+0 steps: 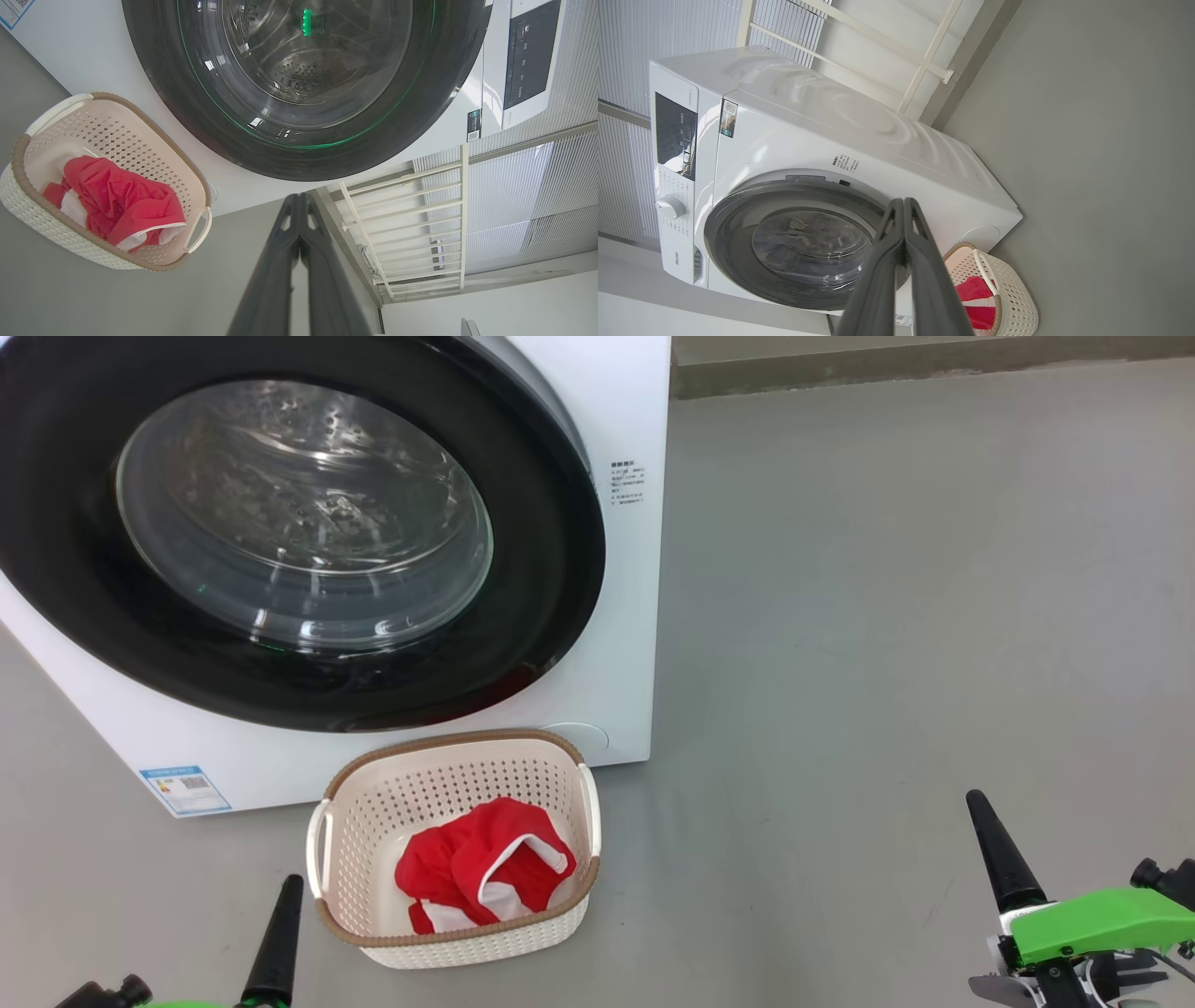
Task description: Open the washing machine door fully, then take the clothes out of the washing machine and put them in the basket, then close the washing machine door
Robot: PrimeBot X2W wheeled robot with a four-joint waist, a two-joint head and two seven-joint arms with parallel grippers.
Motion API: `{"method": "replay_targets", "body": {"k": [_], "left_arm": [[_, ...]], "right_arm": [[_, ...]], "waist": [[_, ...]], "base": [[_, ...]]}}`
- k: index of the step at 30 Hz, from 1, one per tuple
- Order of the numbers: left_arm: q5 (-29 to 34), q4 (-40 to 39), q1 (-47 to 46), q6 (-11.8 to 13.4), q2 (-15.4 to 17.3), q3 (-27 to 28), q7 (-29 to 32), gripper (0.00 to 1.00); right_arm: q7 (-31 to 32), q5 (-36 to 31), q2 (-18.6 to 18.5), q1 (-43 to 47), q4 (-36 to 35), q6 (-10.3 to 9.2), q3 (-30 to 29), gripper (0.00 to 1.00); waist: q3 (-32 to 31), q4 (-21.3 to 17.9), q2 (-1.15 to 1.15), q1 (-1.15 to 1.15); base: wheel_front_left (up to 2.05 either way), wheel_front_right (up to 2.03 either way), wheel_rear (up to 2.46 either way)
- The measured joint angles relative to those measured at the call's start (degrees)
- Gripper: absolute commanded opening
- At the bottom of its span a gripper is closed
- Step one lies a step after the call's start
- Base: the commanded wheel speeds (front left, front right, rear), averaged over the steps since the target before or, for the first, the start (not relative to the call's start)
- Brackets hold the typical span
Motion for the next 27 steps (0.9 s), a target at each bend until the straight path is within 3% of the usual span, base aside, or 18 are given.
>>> {"method": "replay_targets", "body": {"k": [27], "left_arm": [[-17.3, 0.3, -2.5, 0.0, -0.1, 0.3, 4.2, 0.0]], "right_arm": [[4.5, 16.9, 0.2, -1.1, -0.4, -0.03, -2.5, 0.0]], "waist": [[0.4, 0.1, 0.0, 0.0]], "base": [[0.0, 0.0, 0.0]]}}
